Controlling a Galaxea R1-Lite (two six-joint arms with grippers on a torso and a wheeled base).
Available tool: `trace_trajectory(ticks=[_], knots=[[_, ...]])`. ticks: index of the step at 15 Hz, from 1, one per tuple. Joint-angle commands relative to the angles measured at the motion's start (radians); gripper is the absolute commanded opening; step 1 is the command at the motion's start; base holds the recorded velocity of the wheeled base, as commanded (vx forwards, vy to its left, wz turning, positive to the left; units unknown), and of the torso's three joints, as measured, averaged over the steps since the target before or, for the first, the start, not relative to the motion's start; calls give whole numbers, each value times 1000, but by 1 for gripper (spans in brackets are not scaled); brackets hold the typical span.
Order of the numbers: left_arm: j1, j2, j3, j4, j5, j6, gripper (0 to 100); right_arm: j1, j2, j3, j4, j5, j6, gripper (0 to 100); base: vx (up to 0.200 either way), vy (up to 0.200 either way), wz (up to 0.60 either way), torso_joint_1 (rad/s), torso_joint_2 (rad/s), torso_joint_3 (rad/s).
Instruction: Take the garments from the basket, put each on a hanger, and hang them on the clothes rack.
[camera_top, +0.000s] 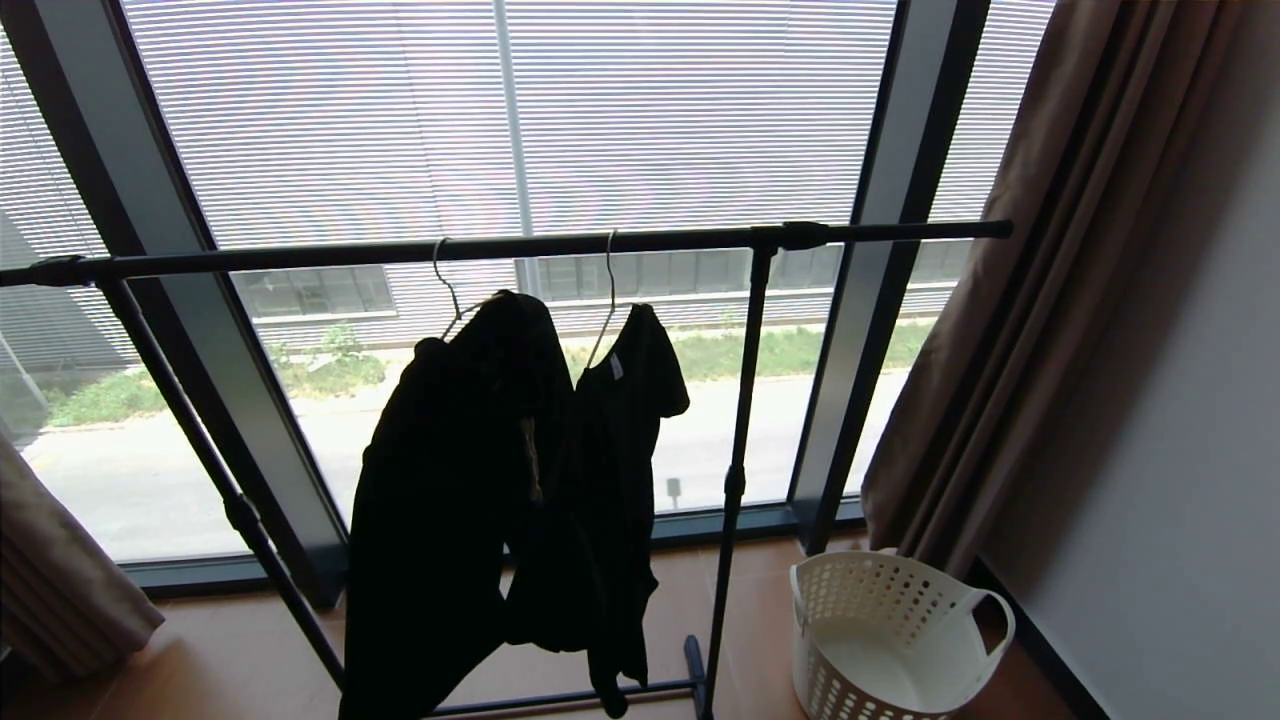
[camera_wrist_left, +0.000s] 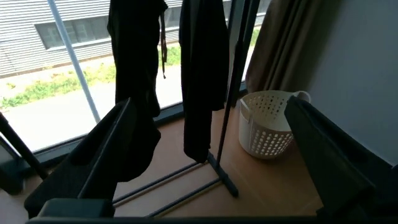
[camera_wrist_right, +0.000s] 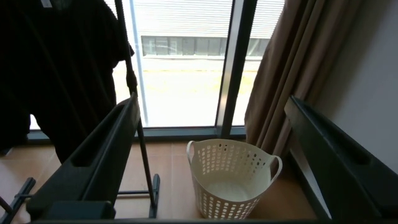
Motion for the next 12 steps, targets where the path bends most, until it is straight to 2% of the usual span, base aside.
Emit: trace_trajectory(ticks=[1, 4, 5, 6, 7, 10, 12], knots=[[60, -55, 0, 1, 33, 42, 100, 0, 0, 0, -1, 1, -2, 100, 0, 0, 0, 0, 0, 0], [50, -78, 0, -1, 38, 47, 100, 0, 0, 0, -1, 1, 0, 100, 0, 0, 0, 0, 0, 0], [50, -79, 0, -8, 139, 19, 100, 0, 0, 0, -1, -2, 9, 100, 0, 0, 0, 0, 0, 0], [50, -79, 0, 1, 271, 22, 100, 0, 0, 0, -1, -7, 9, 100, 0, 0, 0, 0, 0, 0], [50, -79, 0, 41, 365, 33, 100, 0, 0, 0, -1, -19, 9, 100, 0, 0, 0, 0, 0, 0], [50, -79, -2, 67, 366, 51, 100, 0, 0, 0, 1, -19, 6, 100, 0, 0, 0, 0, 0, 0], [48, -81, -3, 71, 299, 73, 100, 0, 0, 0, 1, -19, 3, 100, 0, 0, 0, 0, 0, 0]])
